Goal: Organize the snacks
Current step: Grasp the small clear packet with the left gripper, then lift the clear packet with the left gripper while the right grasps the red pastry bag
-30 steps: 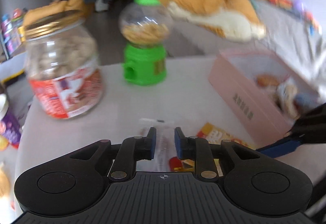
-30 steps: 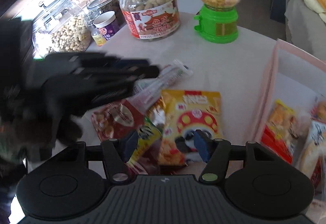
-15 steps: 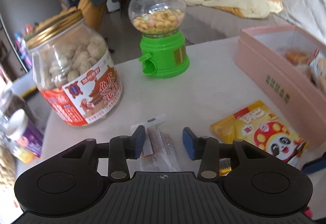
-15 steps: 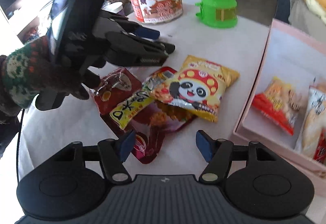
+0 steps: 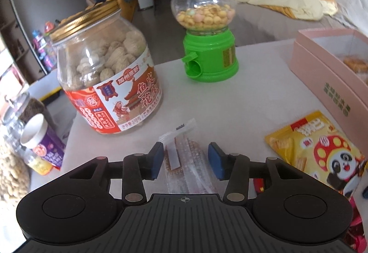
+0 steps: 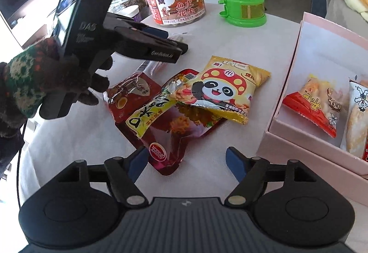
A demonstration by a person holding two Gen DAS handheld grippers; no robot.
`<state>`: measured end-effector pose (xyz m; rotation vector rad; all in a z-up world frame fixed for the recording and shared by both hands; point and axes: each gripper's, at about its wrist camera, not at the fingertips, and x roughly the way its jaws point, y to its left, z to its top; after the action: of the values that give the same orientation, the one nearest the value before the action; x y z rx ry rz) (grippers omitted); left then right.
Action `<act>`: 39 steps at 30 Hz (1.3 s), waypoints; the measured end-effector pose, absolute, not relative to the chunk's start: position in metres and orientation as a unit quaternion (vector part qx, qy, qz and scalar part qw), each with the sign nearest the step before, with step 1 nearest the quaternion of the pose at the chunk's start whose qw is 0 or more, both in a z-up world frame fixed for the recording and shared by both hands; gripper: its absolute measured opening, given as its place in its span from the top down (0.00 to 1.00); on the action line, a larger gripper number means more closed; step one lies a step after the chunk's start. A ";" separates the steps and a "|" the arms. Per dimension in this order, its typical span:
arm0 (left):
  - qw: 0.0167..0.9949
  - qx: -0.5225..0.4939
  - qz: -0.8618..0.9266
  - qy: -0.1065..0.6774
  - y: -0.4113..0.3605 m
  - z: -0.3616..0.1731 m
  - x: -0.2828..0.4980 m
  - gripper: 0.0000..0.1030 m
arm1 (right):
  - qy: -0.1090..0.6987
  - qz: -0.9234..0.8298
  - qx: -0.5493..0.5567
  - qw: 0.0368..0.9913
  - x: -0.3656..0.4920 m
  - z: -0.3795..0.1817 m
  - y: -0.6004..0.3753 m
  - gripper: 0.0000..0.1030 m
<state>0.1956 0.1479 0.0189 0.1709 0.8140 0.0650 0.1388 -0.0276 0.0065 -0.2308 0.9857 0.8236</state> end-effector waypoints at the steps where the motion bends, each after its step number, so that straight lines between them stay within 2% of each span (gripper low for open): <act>1: 0.916 0.072 0.031 0.393 0.151 0.019 0.195 0.50 | 0.458 0.385 -0.109 0.794 0.138 0.006 -0.027 0.23; 7: 0.919 0.003 0.031 0.394 0.168 0.017 0.198 0.48 | 0.440 0.382 -0.136 0.801 0.128 0.003 -0.020 0.18; 17: 0.912 0.009 0.010 0.410 0.172 0.020 0.197 0.48 | 0.433 0.377 -0.149 0.805 0.124 0.002 -0.018 0.16; 20: 0.920 0.019 0.010 0.391 0.169 0.017 0.191 0.49 | 0.425 0.380 -0.155 0.806 0.121 0.000 -0.017 0.14; 23: 0.927 0.024 0.004 0.373 0.167 0.015 0.182 0.59 | 0.414 0.377 -0.170 0.810 0.115 -0.001 -0.015 0.14; 29: 0.944 0.006 0.017 0.331 0.180 0.023 0.153 0.60 | 0.429 0.373 -0.173 0.804 0.116 0.010 -0.011 0.15; 35: 0.960 -0.041 0.037 0.275 0.220 0.059 0.109 0.60 | 0.411 0.398 -0.133 0.809 0.126 0.061 0.003 0.15; 39: 0.967 -0.068 0.060 0.239 0.243 0.083 0.077 0.60 | 0.423 0.412 -0.138 0.795 0.142 0.055 0.039 0.15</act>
<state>0.0771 0.2433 0.0830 -0.1366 0.4824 0.1214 0.1417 0.0390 0.0545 -0.2962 0.9092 0.8845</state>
